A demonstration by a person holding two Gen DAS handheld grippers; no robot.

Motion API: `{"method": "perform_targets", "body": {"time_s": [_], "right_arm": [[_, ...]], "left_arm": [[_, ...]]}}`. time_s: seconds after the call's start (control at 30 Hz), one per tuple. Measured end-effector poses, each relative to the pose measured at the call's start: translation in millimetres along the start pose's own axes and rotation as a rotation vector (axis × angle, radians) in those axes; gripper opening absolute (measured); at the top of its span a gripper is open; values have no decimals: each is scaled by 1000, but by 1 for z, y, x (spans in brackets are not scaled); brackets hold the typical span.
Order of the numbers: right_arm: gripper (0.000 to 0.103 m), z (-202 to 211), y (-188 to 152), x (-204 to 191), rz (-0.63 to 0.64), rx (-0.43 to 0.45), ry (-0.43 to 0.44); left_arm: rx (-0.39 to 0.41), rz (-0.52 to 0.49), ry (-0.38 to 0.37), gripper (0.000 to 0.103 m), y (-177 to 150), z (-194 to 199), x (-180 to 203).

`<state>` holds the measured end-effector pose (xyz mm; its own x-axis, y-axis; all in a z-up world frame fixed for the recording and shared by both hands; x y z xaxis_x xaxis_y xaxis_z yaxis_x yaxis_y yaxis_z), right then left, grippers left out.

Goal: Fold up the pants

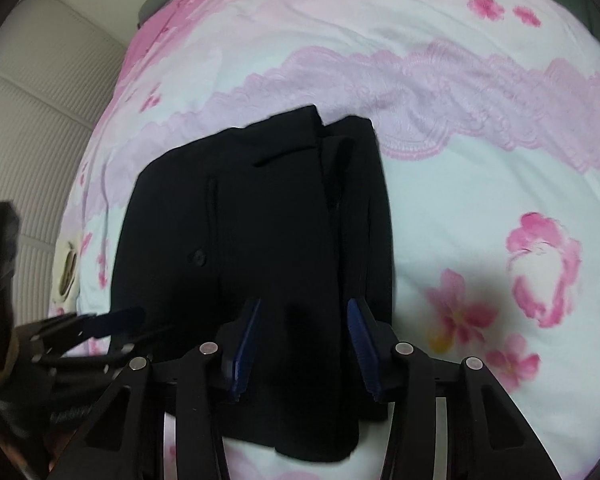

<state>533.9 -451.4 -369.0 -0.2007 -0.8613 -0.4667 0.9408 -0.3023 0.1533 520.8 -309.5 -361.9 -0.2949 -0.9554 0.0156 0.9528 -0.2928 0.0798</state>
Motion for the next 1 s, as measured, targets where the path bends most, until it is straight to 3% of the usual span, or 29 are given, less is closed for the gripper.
{"method": "perform_targets", "body": {"time_s": [0.07, 0.2, 0.4, 0.7, 0.87, 1.0], "right_arm": [[46, -13, 2, 2, -11, -24, 0], [37, -19, 0, 1, -13, -50, -5], [34, 3, -3, -10, 7, 5, 29], [23, 10, 1, -36, 76, 3, 108], [22, -19, 7, -20, -13, -65, 98], [7, -30, 7, -7, -79, -89, 110]], "left_arm": [[-1, 5, 5, 62, 5, -1, -2], [-7, 24, 0, 62, 12, -2, -6], [2, 37, -8, 64, 12, 2, -7], [-36, 45, 2, 63, 1, -8, -4], [-33, 60, -9, 64, -8, -8, -8], [-35, 67, -6, 64, -12, -6, -4]]}}
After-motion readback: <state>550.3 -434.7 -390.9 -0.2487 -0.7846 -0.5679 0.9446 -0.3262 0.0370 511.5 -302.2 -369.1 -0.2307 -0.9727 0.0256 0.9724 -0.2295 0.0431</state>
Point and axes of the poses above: each gripper's, at about its wrist camera, not at the fingertips, and z roughly against the way its jaws point, x to its right, y to its top, the point moved 6 cm from there along -z, roughly the way its jaws point, and after that the axes turned 13 degrees about -z, right-handed, at the moved point
